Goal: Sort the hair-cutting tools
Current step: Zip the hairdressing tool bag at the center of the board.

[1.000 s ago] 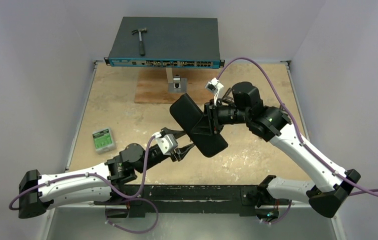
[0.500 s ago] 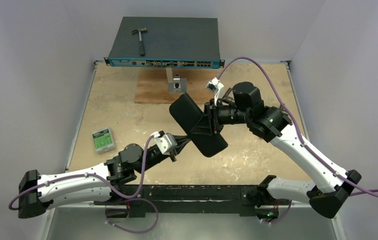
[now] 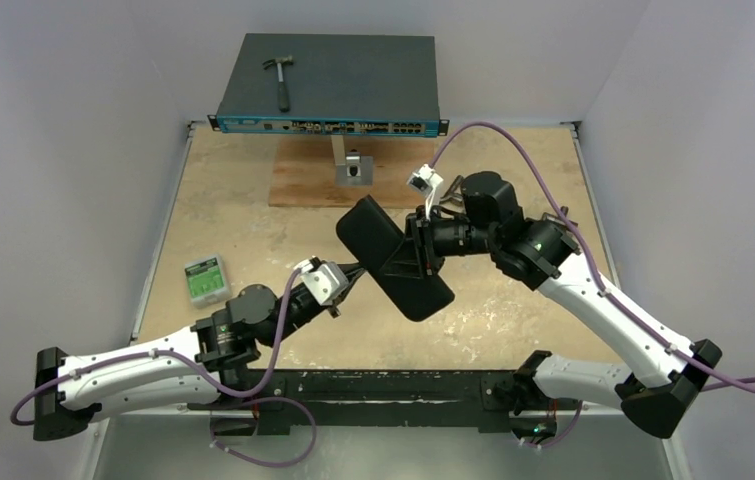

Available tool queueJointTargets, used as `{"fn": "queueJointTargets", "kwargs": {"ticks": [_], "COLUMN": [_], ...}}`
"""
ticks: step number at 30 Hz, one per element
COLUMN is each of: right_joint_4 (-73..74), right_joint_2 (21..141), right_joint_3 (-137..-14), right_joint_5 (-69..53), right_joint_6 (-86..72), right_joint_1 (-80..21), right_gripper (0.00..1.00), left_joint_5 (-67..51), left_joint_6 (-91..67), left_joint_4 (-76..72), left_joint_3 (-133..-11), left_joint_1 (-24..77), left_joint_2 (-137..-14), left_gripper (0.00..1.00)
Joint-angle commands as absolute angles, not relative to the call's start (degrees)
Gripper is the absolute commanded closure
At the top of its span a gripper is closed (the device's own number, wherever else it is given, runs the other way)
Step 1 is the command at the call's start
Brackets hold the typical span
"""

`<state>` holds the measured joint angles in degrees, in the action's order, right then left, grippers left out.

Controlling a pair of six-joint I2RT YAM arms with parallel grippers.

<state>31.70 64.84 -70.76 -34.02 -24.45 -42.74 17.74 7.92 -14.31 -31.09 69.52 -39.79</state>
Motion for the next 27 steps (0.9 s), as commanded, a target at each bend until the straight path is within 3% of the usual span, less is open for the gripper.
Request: {"fn": "queueJointTargets", "kwargs": {"ticks": [1, 15, 27], "right_joint_4": [32.0, 34.8, 38.3], "right_joint_2": [63.1, 57.0, 55.4], "right_joint_3": [-70.5, -64.2, -61.1], "right_joint_5": [-35.1, -34.9, -35.5], "right_joint_6": [-22.3, -20.3, -17.8], "right_joint_1": [-43.6, -44.0, -44.9], "right_gripper": [1.00, 1.00, 1.00], "left_joint_5": [23.6, 30.6, 27.4], "left_joint_6": [13.5, 18.9, 28.1], "left_joint_4": [-11.1, -3.4, -0.6], "left_joint_3": [-36.4, -37.5, -43.0], "left_joint_1": [69.3, 69.3, 69.3], "left_joint_2": [-38.3, -32.2, -34.1], "left_gripper": [1.00, 1.00, 1.00]}}
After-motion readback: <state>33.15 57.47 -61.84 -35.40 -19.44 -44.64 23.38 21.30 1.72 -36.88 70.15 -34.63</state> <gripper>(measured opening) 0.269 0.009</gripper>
